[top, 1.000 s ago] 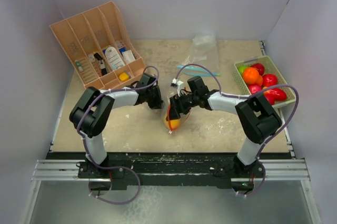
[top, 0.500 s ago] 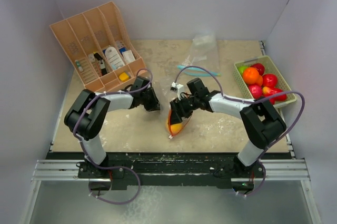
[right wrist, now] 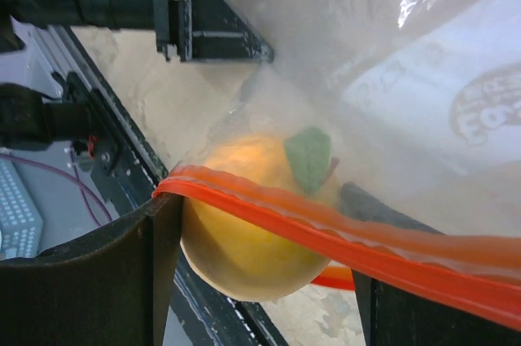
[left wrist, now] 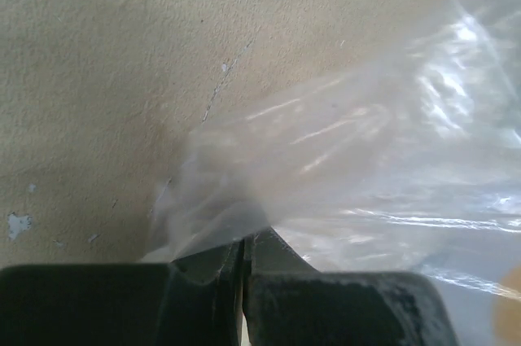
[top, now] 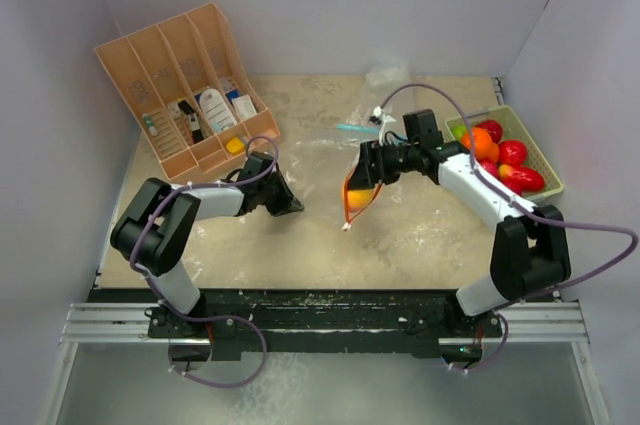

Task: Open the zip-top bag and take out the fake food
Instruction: Pick up the fake fruit from the zipper food storage bag.

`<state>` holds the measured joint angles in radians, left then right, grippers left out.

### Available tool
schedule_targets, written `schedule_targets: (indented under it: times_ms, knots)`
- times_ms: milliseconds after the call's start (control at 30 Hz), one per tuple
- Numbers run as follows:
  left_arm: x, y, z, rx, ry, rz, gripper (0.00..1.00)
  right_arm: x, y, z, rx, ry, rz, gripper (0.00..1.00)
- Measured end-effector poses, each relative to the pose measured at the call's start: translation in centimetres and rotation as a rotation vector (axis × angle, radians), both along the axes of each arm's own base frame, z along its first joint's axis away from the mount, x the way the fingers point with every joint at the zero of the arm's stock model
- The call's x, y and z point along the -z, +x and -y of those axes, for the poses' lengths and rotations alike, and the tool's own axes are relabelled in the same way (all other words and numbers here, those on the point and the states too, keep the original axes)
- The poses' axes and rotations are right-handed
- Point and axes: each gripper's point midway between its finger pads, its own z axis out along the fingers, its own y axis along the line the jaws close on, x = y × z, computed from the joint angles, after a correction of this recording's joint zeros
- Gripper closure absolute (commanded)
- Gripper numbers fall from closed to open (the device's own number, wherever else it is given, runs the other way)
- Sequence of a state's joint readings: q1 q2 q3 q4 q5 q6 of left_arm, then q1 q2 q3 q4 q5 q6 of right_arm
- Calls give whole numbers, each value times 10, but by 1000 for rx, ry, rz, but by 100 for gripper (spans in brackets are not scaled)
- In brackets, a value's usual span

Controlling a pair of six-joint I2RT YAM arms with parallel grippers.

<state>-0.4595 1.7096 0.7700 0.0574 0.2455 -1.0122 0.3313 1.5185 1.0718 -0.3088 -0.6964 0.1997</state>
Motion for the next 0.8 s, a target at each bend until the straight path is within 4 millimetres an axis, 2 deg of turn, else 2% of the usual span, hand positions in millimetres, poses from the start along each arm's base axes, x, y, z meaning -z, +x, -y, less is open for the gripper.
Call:
schedule_targets:
  times_ms: [200,300,433,700,800]
  knots:
    - [0,2,-1,-8,6,7,100,-44,36,24,76,-2,59,51]
    - [0,2,-2,-8,5,7,100,-58,54,40,113,0,103,51]
    - [0,2,-2,-9,5,7,100,-59,59,54,148,5,91,51]
    - [-1,4,-5,-6,23,7,100,-49,48,49,132,34,36,51]
    - [-2,3,-8,-3,41,8,100,-51,54,56,174,37,31,48]
